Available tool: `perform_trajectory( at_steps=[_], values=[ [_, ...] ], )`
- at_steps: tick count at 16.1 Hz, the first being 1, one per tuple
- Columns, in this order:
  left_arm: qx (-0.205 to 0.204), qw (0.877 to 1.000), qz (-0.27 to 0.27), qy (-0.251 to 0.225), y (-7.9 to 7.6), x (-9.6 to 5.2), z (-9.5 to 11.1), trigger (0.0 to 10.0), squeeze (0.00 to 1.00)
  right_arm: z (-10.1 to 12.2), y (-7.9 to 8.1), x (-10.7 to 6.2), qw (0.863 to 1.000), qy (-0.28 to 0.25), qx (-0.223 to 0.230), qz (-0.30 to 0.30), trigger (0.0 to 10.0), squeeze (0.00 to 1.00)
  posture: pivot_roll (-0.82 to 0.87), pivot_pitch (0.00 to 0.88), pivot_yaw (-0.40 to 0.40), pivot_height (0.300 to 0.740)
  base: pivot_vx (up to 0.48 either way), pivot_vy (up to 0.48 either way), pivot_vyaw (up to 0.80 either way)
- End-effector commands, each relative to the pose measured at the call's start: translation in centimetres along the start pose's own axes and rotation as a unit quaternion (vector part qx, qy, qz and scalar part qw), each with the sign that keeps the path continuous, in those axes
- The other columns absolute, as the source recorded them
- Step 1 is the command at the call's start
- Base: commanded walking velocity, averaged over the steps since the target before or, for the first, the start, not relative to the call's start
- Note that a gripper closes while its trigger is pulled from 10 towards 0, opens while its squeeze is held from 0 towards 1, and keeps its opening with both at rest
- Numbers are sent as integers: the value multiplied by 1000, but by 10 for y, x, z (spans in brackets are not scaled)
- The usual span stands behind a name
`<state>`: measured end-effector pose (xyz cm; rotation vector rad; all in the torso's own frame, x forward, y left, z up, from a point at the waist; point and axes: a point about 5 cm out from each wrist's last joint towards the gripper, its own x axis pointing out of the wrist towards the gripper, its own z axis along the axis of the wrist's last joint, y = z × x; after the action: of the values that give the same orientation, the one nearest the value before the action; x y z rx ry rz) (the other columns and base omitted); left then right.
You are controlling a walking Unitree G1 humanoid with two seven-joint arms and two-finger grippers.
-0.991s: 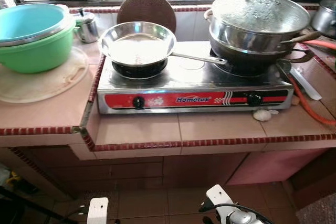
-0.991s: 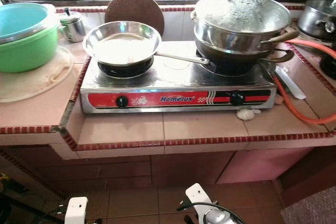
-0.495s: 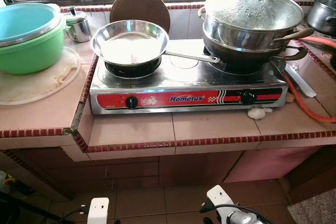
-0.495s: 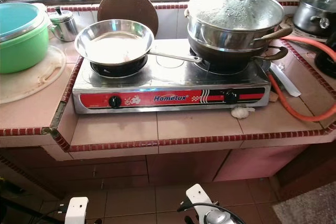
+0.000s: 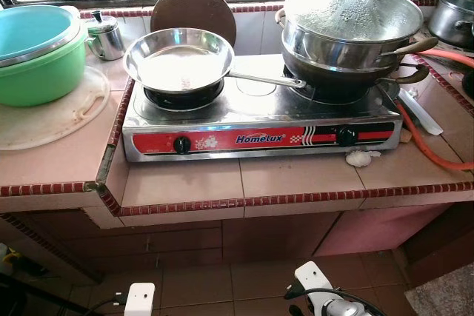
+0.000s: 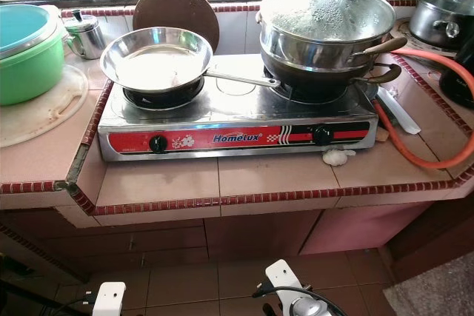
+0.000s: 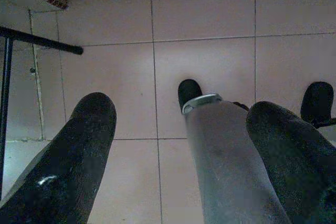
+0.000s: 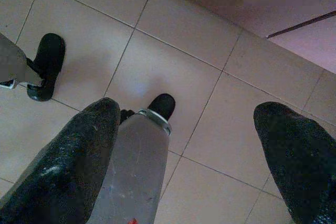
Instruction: Kitchen organization
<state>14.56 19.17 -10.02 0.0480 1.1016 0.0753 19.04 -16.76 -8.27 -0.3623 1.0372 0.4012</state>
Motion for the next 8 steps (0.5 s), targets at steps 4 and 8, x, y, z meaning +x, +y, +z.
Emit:
perform_trajectory(
  at_steps=[4, 8],
  values=[
    [6, 1000, 0, 11, 4, -1, -7, 10000, 0, -4, -1, 0, 1000, 7, 11, -7, 10000, 0, -127, 35, 29, 740, 0, 0, 0],
    [5, 1000, 7, -12, 6, 0, 2, 10000, 0, -4, -3, -1, 998, 4, 57, -16, 10000, 0, -127, 38, 30, 740, 0, 0, 0]
  ],
)
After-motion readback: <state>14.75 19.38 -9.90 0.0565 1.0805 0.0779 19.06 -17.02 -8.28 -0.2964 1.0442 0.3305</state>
